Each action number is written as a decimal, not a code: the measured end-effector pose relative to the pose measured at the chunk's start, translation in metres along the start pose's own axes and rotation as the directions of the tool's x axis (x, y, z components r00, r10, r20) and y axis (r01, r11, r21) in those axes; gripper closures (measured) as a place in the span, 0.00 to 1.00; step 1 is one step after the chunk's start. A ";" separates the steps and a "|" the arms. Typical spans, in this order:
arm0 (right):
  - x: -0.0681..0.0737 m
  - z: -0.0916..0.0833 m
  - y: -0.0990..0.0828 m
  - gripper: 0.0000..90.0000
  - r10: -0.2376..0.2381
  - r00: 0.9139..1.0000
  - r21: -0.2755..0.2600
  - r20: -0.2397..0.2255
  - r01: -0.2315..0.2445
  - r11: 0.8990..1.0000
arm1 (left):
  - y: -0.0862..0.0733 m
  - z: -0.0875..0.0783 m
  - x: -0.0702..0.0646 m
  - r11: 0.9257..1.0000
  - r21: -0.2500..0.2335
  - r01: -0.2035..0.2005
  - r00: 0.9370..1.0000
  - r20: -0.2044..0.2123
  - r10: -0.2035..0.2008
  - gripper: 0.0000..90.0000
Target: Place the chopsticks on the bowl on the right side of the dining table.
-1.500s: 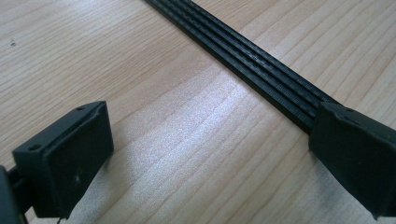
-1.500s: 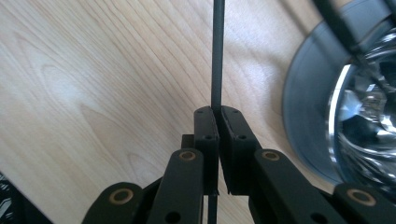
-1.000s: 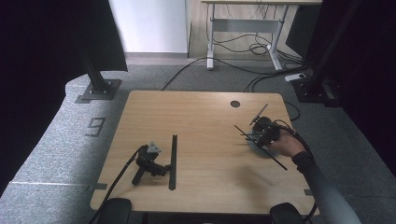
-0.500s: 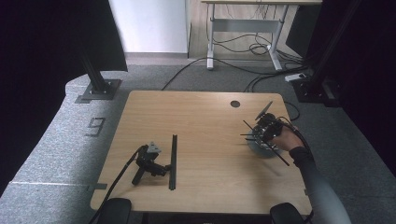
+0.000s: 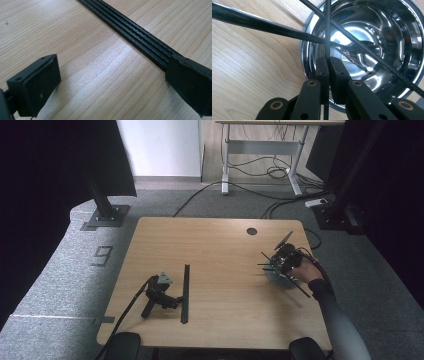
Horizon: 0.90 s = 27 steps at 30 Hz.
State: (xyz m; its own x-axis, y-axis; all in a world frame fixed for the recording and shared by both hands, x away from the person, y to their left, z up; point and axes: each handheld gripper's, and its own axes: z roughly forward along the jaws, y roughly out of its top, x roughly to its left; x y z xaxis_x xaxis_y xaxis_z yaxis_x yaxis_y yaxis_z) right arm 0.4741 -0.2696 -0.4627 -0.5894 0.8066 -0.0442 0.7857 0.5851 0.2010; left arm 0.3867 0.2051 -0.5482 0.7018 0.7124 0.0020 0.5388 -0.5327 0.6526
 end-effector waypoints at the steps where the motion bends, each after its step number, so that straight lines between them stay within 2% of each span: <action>1: 0.000 0.000 -0.001 0.94 0.004 1.000 -0.005 -0.003 -0.004 1.000 | 0.000 0.000 0.000 1.000 0.000 0.000 1.000 0.000 0.000 0.00; 5: 0.000 -0.001 -0.003 0.89 0.008 1.000 -0.023 -0.007 -0.009 1.000 | 0.000 0.000 0.000 1.000 0.000 0.000 1.000 0.000 0.000 0.00; 9: -0.001 -0.010 -0.005 0.81 0.019 1.000 -0.077 -0.026 -0.020 0.997 | 0.000 0.000 0.000 1.000 0.000 0.000 1.000 0.000 0.000 0.00; 13: 0.001 -0.018 -0.009 0.65 0.033 0.999 -0.144 -0.009 -0.034 0.989 | 0.000 0.000 0.000 1.000 0.000 0.000 1.000 0.000 0.000 0.00; 14: 0.001 -0.018 -0.009 0.65 0.033 0.999 -0.144 -0.009 -0.034 0.989 | 0.000 0.000 0.000 1.000 0.000 0.000 1.000 0.000 0.000 0.00; 16: 0.005 -0.020 -0.012 0.55 0.041 0.999 -0.188 0.001 -0.040 0.981 | 0.000 0.000 0.000 1.000 0.000 0.000 1.000 0.000 0.000 0.00; 18: 0.009 -0.023 -0.017 0.46 0.056 0.998 -0.239 0.012 -0.052 0.970 | 0.000 0.000 0.000 1.000 0.000 0.000 1.000 0.000 0.000 0.00; 19: 0.012 -0.025 -0.022 0.32 0.080 0.996 -0.303 0.039 -0.065 0.951 | 0.000 0.000 0.000 1.000 -0.001 0.001 1.000 0.000 -0.001 0.00; 20: 0.013 -0.025 -0.025 0.28 0.101 0.994 -0.336 0.051 -0.079 0.939 | 0.000 0.000 0.000 1.000 0.000 0.000 1.000 0.000 0.000 0.00; 25: 0.010 -0.026 -0.045 0.15 0.180 0.983 -0.450 0.048 -0.140 0.882 | 0.000 0.000 0.000 1.000 -0.001 0.001 1.000 0.000 -0.001 0.00; 26: 0.008 -0.025 -0.049 0.15 0.191 0.980 -0.466 0.049 -0.147 0.872 | 0.000 0.000 0.000 1.000 -0.001 0.001 1.000 0.000 -0.001 0.00; 27: 0.006 -0.025 -0.051 0.14 0.193 0.980 -0.469 0.044 -0.150 0.870 | 0.000 0.000 0.000 1.000 -0.001 0.001 1.000 0.000 -0.001 0.00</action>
State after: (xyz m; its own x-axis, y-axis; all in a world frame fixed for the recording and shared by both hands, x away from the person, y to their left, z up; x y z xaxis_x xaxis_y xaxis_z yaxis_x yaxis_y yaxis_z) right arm 0.4255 -0.2969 -0.4491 -0.4181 0.9071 -0.0475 0.6839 0.3488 0.6408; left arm 0.3866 0.2050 -0.5483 0.7010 0.7132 0.0013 0.5392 -0.5312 0.6535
